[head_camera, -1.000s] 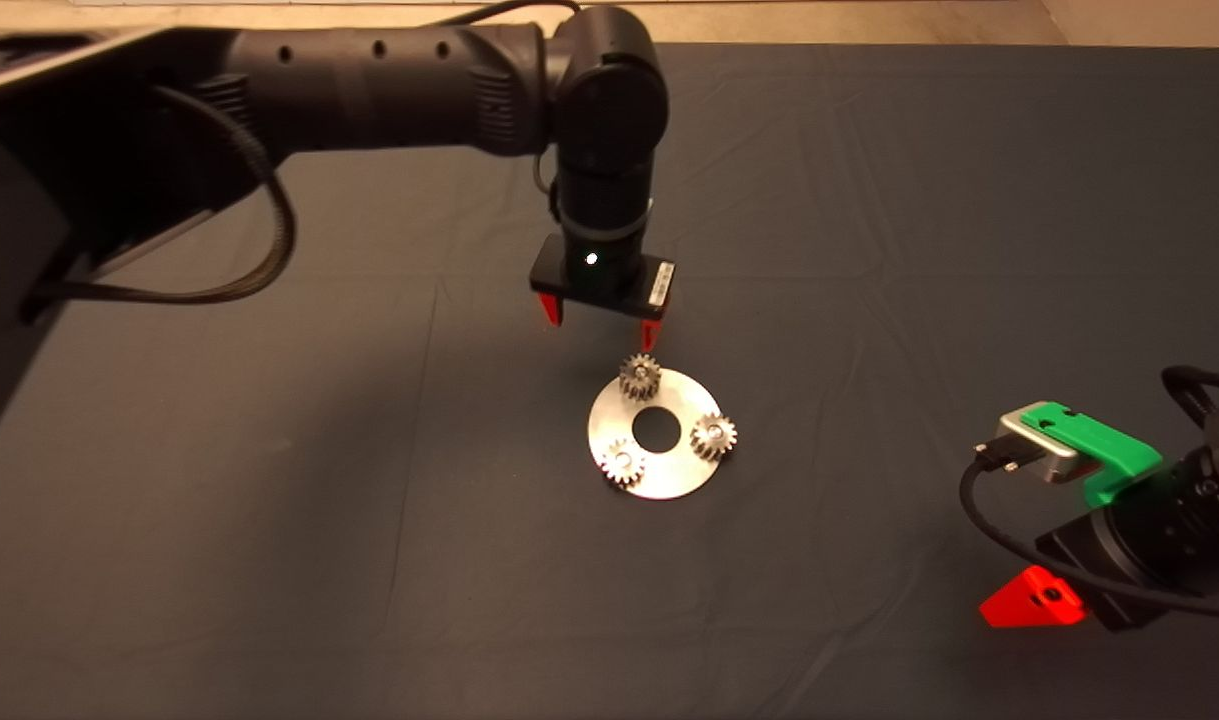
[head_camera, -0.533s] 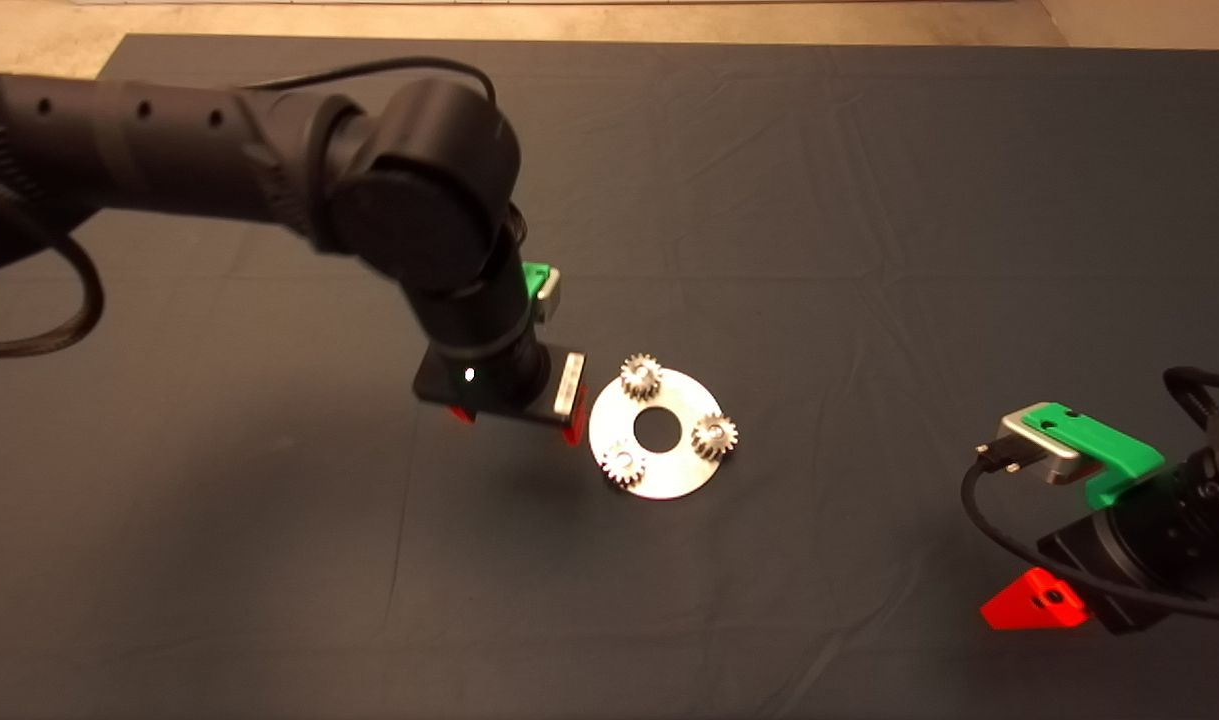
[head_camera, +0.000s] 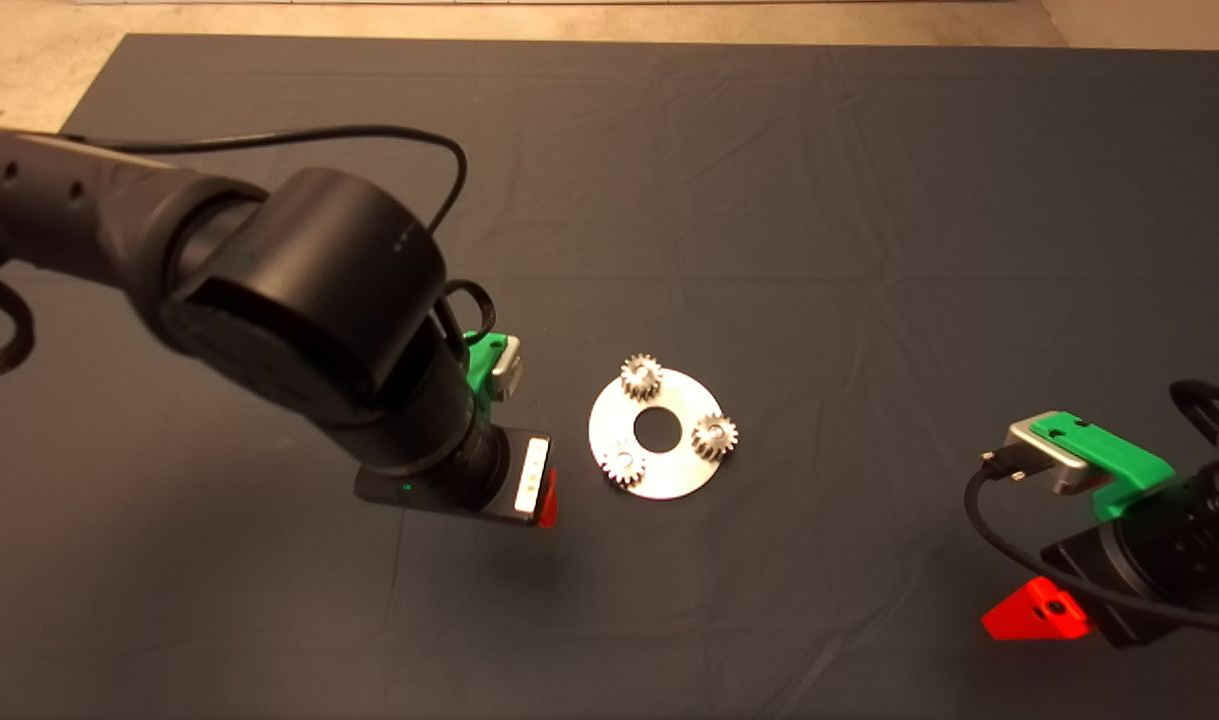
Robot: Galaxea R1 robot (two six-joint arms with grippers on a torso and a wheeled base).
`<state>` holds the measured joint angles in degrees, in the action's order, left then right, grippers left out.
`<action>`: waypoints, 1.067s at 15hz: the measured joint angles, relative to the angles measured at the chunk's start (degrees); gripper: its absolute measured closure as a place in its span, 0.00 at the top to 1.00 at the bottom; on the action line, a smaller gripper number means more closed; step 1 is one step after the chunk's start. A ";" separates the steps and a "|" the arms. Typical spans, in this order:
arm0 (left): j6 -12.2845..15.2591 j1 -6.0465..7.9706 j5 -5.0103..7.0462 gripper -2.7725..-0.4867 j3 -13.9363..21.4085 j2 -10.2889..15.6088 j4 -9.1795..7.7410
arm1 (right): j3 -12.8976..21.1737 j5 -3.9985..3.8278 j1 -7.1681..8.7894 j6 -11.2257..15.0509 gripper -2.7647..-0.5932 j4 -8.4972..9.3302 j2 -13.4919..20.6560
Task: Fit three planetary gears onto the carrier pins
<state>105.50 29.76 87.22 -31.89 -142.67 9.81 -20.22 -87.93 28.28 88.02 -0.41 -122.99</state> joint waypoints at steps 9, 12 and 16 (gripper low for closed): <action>5.12 0.00 0.24 0.74 7.41 3.83 -0.23 | 0.57 0.20 -0.01 3.59 0.93 0.00 -4.62; 5.27 0.01 0.21 0.74 7.64 3.96 -0.23 | 0.57 0.20 -0.01 3.79 0.93 0.00 -4.66; 5.49 0.00 0.23 0.74 7.67 3.98 -0.23 | 0.57 0.22 0.01 3.79 0.93 0.00 -4.68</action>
<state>111.00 29.76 87.46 -24.22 -138.69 9.58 -19.65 -87.71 28.28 91.81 -0.41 -127.67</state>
